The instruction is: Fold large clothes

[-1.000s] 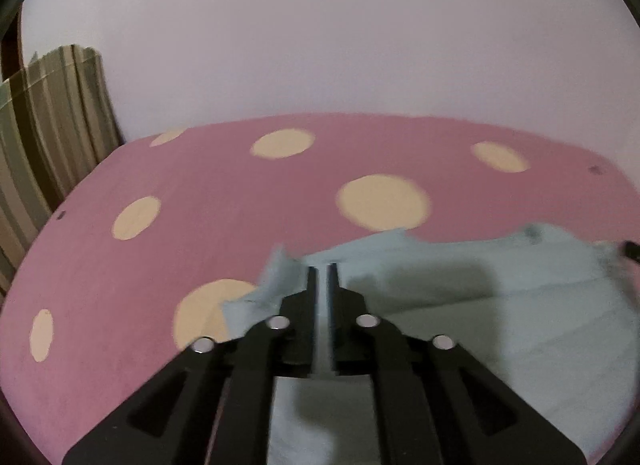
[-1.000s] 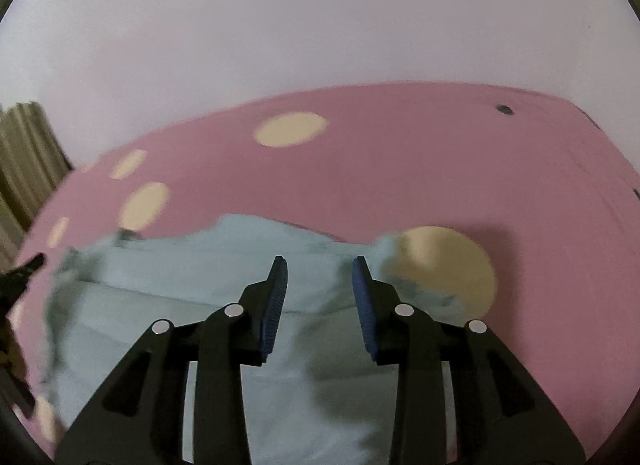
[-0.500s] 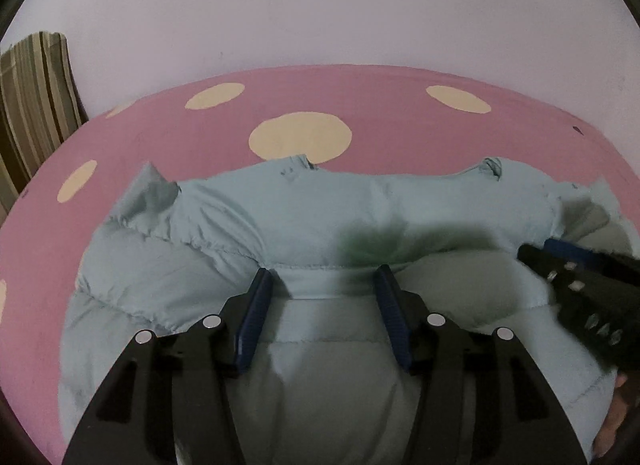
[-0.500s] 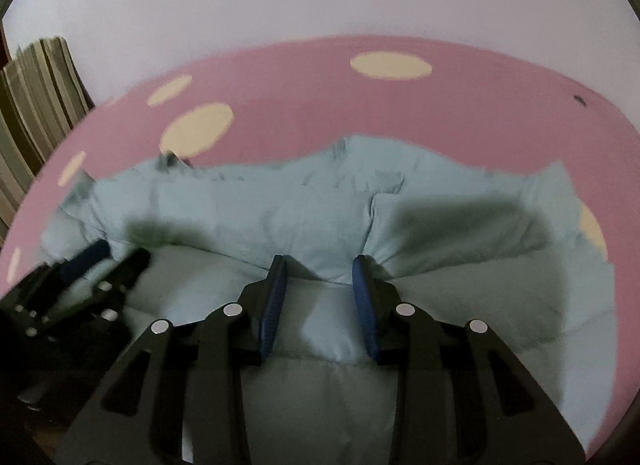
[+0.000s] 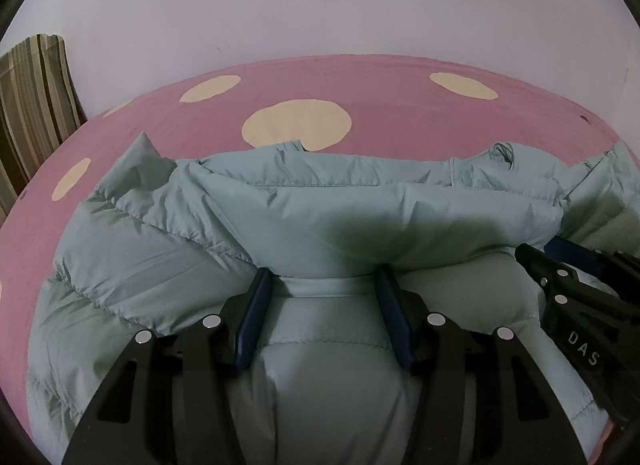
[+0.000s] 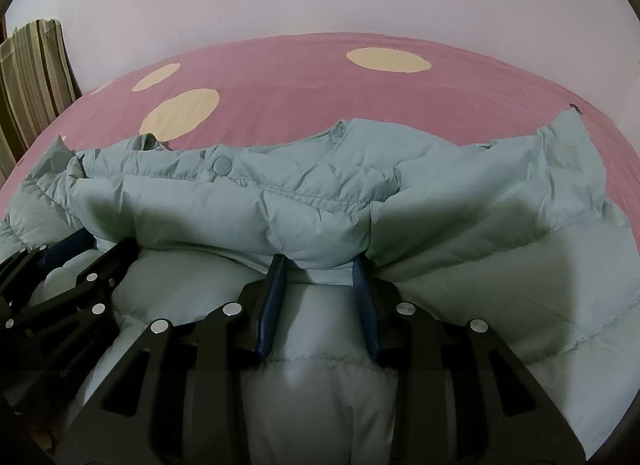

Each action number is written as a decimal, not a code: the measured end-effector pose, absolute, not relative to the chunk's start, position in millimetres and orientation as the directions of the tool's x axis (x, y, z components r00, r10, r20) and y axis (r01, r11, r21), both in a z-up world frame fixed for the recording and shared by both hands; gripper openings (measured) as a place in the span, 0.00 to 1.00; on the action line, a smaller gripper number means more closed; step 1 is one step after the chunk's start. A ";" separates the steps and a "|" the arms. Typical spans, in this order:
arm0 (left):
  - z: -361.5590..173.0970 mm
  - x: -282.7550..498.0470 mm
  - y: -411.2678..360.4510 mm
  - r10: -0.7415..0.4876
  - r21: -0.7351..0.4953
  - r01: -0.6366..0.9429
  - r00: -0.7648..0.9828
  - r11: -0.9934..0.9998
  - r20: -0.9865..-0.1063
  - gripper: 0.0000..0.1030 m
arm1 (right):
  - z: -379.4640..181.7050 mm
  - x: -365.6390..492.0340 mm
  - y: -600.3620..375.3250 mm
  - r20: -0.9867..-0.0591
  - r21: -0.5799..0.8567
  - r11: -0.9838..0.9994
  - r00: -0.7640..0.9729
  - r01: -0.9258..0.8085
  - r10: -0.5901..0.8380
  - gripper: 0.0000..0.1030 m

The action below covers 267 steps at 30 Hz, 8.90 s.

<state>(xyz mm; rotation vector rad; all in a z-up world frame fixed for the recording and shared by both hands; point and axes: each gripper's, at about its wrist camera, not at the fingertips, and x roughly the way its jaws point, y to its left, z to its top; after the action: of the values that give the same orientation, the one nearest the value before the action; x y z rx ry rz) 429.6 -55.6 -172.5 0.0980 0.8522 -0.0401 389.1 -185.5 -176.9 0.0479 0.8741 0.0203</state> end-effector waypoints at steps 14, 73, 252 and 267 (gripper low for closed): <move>-133.0 417.1 8.2 0.063 0.054 -0.035 0.676 0.998 -0.735 0.66 | -125.0 354.5 -251.7 -0.699 -0.005 0.995 0.712 0.098 -0.074 0.52; -167.2 430.6 22.2 0.020 0.020 -0.005 0.596 1.000 -0.803 0.76 | -158.7 358.9 -275.9 -0.773 0.016 0.991 0.631 0.131 -0.070 0.65; -122.3 148.7 156.7 -0.027 -0.116 -0.124 0.559 0.985 -0.829 0.68 | -134.2 196.8 -95.1 -0.816 0.047 0.987 0.564 -0.156 0.128 0.45; -134.3 168.7 151.4 -0.050 -0.127 -0.105 0.542 0.986 -0.839 0.68 | -149.6 200.7 -89.7 -0.826 0.021 0.989 0.555 -0.147 0.100 0.45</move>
<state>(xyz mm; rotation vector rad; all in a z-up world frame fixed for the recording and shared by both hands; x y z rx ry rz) 168.7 151.4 -134.3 -0.1692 0.9989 0.0325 200.7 -89.7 -149.6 -0.0522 0.9720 0.1463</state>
